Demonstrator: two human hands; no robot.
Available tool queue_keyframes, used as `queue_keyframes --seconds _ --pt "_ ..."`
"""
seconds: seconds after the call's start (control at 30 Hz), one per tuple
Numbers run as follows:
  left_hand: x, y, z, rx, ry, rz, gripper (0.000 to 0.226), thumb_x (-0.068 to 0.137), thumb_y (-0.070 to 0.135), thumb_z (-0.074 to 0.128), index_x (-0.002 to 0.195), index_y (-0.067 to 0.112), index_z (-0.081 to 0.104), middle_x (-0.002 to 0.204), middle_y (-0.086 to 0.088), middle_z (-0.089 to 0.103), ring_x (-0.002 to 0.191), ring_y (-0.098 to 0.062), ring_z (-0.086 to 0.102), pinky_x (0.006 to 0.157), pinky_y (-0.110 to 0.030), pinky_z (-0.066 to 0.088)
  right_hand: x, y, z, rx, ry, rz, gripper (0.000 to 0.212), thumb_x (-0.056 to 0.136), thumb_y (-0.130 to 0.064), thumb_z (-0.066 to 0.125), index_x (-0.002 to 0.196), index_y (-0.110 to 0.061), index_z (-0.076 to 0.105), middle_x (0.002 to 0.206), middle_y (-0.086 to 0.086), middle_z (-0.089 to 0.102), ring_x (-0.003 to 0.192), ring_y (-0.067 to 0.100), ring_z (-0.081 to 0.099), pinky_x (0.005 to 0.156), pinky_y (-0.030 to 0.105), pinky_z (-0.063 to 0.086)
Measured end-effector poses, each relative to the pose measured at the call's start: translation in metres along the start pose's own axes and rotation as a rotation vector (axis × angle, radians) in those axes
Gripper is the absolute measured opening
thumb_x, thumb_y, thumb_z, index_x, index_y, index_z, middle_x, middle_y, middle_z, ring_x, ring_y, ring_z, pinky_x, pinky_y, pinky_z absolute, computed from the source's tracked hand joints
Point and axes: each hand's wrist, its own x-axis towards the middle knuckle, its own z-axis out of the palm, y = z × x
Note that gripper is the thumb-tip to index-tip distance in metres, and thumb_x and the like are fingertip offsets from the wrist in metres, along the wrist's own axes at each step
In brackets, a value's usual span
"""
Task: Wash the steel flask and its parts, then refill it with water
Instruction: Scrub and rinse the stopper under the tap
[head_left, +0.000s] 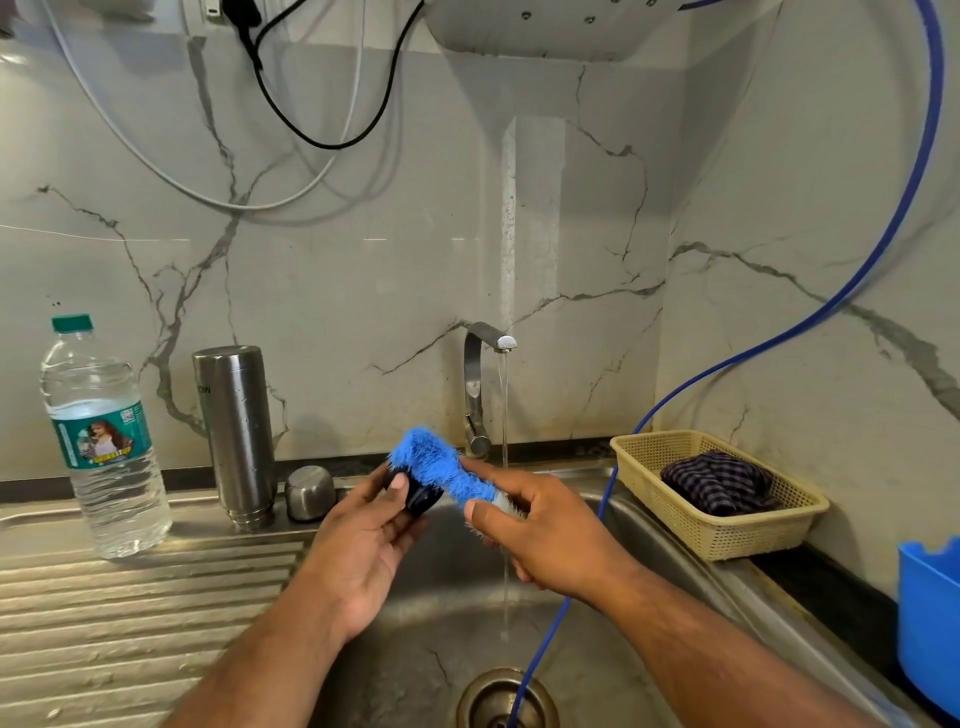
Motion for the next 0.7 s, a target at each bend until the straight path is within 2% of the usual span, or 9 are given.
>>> queue_keyframes --seconds 0.07,0.1,0.23,0.3,0.43,0.57,0.7 --pt "-0.0017 0.0002 0.0027 0.03 -0.009 0.005 0.029 0.088 0.013 0.065 0.115 0.009 0.07 0.113 -0.013 0.076 0.1 -0.022 0.07 0.092 -0.037 0.052 0.0005 -0.0016 0.0004 -0.045 0.017 -0.006 0.049 0.099 -0.037 0.064 0.145 -0.046 0.051 0.083 -0.02 0.06 0.05 -0.012 0.054 0.046 0.007 0.039" --pt "-0.002 0.0005 0.0036 0.05 -0.012 0.012 0.032 0.084 0.016 0.068 0.115 0.009 0.07 0.112 -0.012 0.076 0.099 -0.021 0.07 0.092 -0.036 0.051 0.0002 -0.0025 0.0007 -0.049 0.02 0.002 0.049 0.099 -0.037 0.064 0.146 -0.046 0.051 0.084 -0.019 0.061 0.049 -0.011 0.055 0.046 0.008 0.04" --pt "-0.0011 0.0015 0.0021 0.079 -0.013 0.035 0.054 0.076 0.016 0.074 0.128 0.01 0.064 0.122 -0.012 0.073 0.111 -0.023 0.067 0.096 -0.035 0.05 -0.0002 -0.0033 0.0012 -0.004 -0.033 0.014 0.046 0.099 -0.039 0.063 0.142 -0.052 0.05 0.086 0.007 0.071 0.051 0.007 0.053 0.045 0.024 0.046" --pt "-0.0011 0.0007 0.001 0.107 -0.003 0.046 0.055 0.075 0.017 0.075 0.129 0.01 0.063 0.121 -0.012 0.072 0.107 -0.021 0.066 0.093 -0.035 0.051 0.0014 -0.0026 0.0001 -0.019 -0.006 0.045 0.047 0.099 -0.041 0.062 0.143 -0.053 0.05 0.089 0.01 0.072 0.052 0.01 0.053 0.046 0.027 0.048" --pt "-0.0007 -0.0009 0.0 0.115 -0.004 0.062 0.056 0.073 0.012 0.074 0.128 0.012 0.064 0.112 -0.008 0.077 0.114 -0.023 0.067 0.105 -0.039 0.047 0.0005 -0.0018 0.0014 -0.014 -0.016 0.036 0.048 0.099 -0.041 0.063 0.143 -0.052 0.049 0.09 0.008 0.072 0.051 0.008 0.053 0.046 0.024 0.048" --pt "-0.0007 0.0032 0.0001 0.134 -0.014 0.084 0.053 0.074 0.01 0.074 0.126 0.013 0.065 0.108 -0.004 0.078 0.111 -0.017 0.068 0.093 -0.029 0.051 0.0016 -0.0004 -0.0022 -0.063 0.019 0.073 0.048 0.099 -0.043 0.061 0.144 -0.052 0.048 0.09 0.006 0.073 0.049 0.006 0.053 0.046 0.024 0.048" --pt "-0.0018 0.0014 -0.003 0.228 -0.014 0.09 0.054 0.072 0.015 0.076 0.126 0.018 0.066 0.108 -0.005 0.078 0.106 -0.019 0.064 0.09 -0.034 0.048 0.0013 -0.0012 -0.0016 -0.025 0.001 0.036 0.048 0.099 -0.04 0.063 0.143 -0.052 0.049 0.086 0.008 0.072 0.049 0.005 0.052 0.044 0.021 0.046"
